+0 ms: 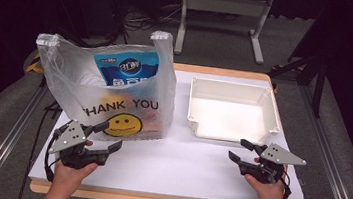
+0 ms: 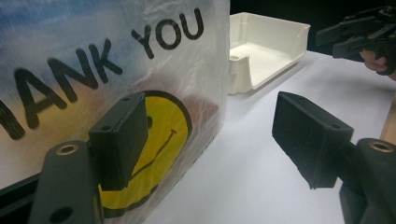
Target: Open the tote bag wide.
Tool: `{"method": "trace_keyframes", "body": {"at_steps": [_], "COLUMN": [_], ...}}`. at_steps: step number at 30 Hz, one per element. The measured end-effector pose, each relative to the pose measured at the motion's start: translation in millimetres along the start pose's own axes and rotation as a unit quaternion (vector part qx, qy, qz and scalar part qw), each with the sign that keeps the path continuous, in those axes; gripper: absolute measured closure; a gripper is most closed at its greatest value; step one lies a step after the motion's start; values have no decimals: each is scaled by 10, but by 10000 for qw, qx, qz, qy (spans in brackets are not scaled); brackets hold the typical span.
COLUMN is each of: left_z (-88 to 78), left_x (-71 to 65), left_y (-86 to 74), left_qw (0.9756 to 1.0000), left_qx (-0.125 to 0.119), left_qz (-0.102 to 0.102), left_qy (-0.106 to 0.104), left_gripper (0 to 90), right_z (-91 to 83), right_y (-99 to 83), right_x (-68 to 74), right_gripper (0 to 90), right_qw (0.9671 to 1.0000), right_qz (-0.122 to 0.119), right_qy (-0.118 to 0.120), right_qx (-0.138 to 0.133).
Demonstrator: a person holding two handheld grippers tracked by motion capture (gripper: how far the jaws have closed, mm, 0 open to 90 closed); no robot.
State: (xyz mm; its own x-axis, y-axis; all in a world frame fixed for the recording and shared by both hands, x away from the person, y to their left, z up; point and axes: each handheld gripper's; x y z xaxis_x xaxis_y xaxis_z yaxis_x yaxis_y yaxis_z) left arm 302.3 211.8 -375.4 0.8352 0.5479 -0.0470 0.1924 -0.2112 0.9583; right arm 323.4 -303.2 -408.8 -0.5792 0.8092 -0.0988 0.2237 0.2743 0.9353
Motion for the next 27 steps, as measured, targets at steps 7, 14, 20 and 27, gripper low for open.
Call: {"method": "trace_keyframes", "body": {"at_steps": [7, 14, 20, 27], "left_z": [-147, -230, -339, -554], "left_x": [-10, 69, 81, 167], "left_y": [78, 83, 98, 105], "left_qw": [9997, 9982, 9968, 9929], "left_qx": [-147, -319, -366, -557], "left_qz": [-27, -115, -81, -194], "left_qy": [208, 497, 702, 1030], "left_gripper": [275, 273, 272, 269], "right_z": [29, 39, 65, 104], "right_y": [-18, -26, -20, -13], "right_x": [-8, -12, -6, 5], "right_gripper": [385, 390, 391, 399], "right_qw": [9999, 9999, 9998, 9996], "right_qz": [57, 77, 56, 17], "right_qy": [58, 112, 149, 228], "right_qx": [81, 102, 119, 175]}}
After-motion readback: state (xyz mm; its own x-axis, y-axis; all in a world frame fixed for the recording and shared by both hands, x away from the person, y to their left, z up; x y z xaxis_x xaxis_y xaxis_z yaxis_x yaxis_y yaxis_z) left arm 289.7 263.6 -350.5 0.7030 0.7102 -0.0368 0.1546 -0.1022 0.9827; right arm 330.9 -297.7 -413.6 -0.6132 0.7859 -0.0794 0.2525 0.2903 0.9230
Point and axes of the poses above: each handheld gripper's, and its own axes: z roughly forward along the jaws, y roughly out of its top, x roughly to its left, and after that the axes turned 9 degrees about -y, right-handed
